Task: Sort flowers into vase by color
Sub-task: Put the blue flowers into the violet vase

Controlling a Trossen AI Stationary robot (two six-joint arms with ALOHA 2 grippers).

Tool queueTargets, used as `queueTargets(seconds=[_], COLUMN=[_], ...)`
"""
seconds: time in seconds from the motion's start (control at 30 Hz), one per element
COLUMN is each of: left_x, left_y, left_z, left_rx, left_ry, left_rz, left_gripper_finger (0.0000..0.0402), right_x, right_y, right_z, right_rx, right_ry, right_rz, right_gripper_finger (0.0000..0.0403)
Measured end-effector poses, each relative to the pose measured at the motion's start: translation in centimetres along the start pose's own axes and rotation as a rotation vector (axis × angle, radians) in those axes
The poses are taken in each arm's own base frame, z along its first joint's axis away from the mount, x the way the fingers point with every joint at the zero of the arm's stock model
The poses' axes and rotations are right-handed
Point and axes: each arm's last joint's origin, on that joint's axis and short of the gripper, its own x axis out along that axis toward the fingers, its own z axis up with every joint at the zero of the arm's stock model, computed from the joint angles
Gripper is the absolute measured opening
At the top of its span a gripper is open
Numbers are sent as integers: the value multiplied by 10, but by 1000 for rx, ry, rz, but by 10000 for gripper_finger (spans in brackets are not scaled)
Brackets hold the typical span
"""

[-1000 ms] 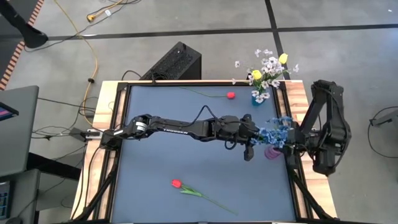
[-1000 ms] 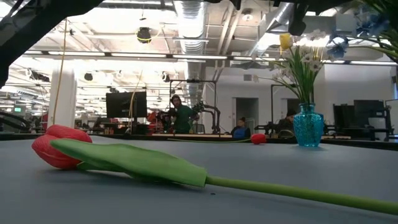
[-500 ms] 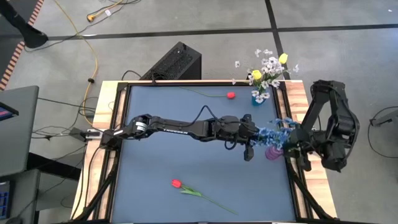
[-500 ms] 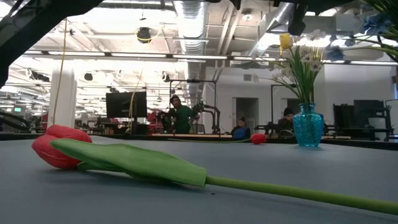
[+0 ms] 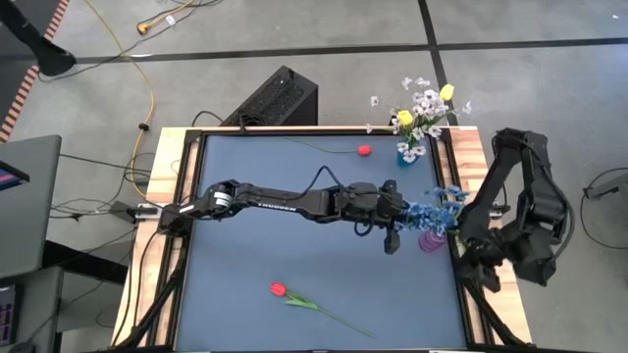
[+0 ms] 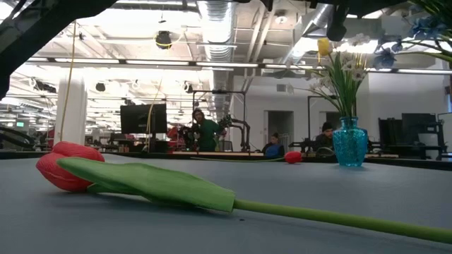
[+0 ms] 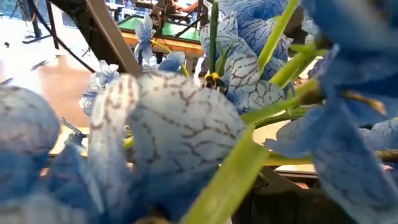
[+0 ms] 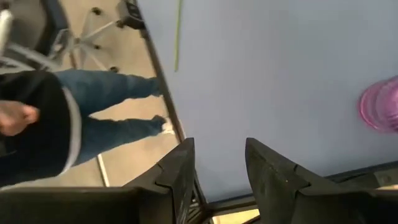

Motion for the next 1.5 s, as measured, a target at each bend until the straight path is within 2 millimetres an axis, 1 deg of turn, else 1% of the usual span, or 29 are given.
queueTargets(seconds=[0.13, 0.3, 0.4, 0.5, 0.7, 0.83, 1.03, 1.23, 1.33, 1.5], left_x=[0, 0, 0, 0, 0, 0, 0, 0, 0, -1], left_y=[0, 0, 0, 0, 0, 0, 0, 2, 3, 4], left_z=[0, -1, -2, -3, -5, -6, -7, -7, -7, -9], left_rx=[0, 3, 3, 3, 1, 0, -10, -11, -14, -23], left_ry=[4, 14, 19, 31, 51, 65, 80, 78, 78, 104], left_rz=[0, -6, -15, -21, -25, -26, -45, -34, -33, -27], left_gripper_finger=[0, 0, 0, 0, 0, 0, 0, 0, 0, 0], right_x=[20, 42, 50, 59, 76, 78, 73, 71, 74, 82], right_y=[7, 4, -3, -14, -32, -42, -48, -50, -53, -62], right_z=[-9, -20, -26, -31, -31, -27, -26, -22, -19, -17], right_rx=[43, 77, 97, 134, 111, 138, 170, 133, 109, 109], right_ry=[9, 18, -23, -83, -152, -151, -77, -135, -172, -184], right_rz=[-92, -263, -360, -406, -491, -583, -665, -685, -691, -745], right_gripper_finger=[168, 168, 170, 180, 225, 243, 243, 240, 240, 240])
